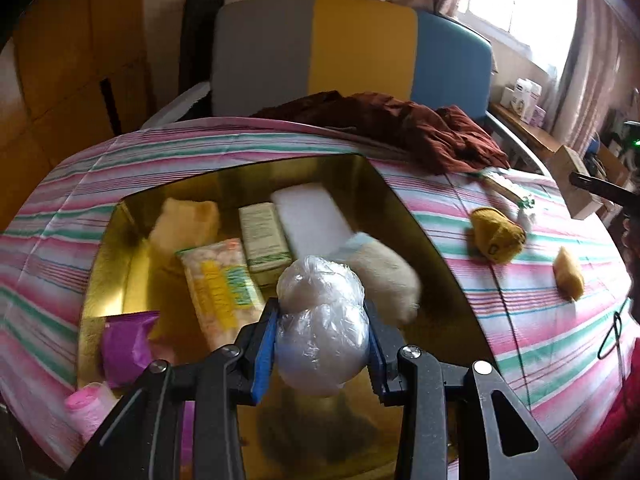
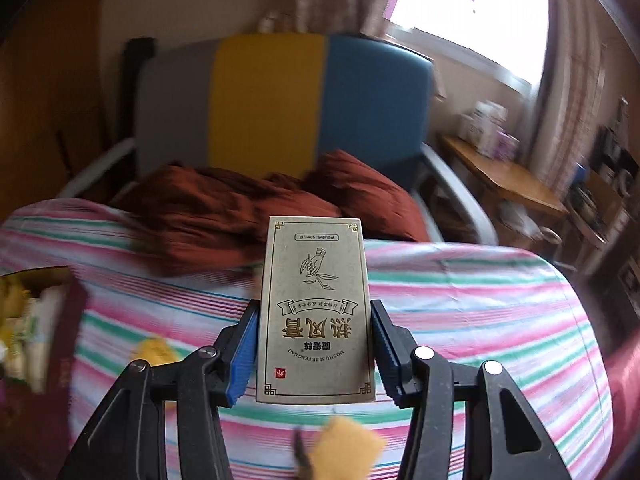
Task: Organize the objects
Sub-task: 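Carry both items over the gold tray and open both grippers to drop them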
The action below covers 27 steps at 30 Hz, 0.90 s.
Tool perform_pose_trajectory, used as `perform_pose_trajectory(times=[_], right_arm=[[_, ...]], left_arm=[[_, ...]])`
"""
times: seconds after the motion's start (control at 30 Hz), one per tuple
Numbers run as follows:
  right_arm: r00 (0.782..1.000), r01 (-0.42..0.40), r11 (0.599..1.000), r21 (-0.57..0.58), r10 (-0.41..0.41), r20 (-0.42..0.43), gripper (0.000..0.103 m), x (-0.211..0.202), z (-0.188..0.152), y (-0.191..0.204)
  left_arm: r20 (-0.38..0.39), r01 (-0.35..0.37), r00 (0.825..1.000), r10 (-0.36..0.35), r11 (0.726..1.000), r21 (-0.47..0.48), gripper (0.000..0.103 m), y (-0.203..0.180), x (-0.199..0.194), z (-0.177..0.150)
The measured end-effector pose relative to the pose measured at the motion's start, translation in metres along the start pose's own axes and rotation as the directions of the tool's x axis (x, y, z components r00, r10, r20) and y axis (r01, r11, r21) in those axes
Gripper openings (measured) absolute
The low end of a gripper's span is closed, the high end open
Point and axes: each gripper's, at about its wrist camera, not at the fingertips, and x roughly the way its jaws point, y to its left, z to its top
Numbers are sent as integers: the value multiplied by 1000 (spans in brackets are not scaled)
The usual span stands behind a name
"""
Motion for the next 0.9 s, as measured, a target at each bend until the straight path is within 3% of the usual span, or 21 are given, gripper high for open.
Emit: perform_pose_trajectory(times=[0.2, 0.3, 0.5, 0.6, 0.67, 0.73, 0.9], right_arm=[[978, -210, 974, -88, 210, -8, 52, -21, 12, 88], [943, -333, 938, -94, 330, -50, 52, -21, 13, 136], [881, -469, 881, -66, 461, -110, 53, -6, 15, 219], [860, -501, 864, -39, 493, -133, 57, 4, 14, 247], [864, -491, 871, -30, 482, -148, 66, 10, 9, 260], [858, -494, 869, -12, 486, -166, 66, 16, 3, 266], [858, -480, 877, 25, 475, -193, 66, 19, -18, 262]], left_arm=[[27, -34, 999, 36, 998, -57, 39, 32, -6, 8], [41, -53, 998, 56, 996, -73, 40, 45, -8, 13], [61, -88, 994, 94, 991, -96, 43, 67, -6, 23], [69, -103, 991, 111, 988, -117, 58, 78, -4, 27], [74, -103, 991, 114, 985, -142, 73, 84, -6, 27], [81, -113, 989, 127, 981, -160, 81, 90, -9, 24], [67, -116, 989, 129, 980, -161, 83, 91, -13, 10]])
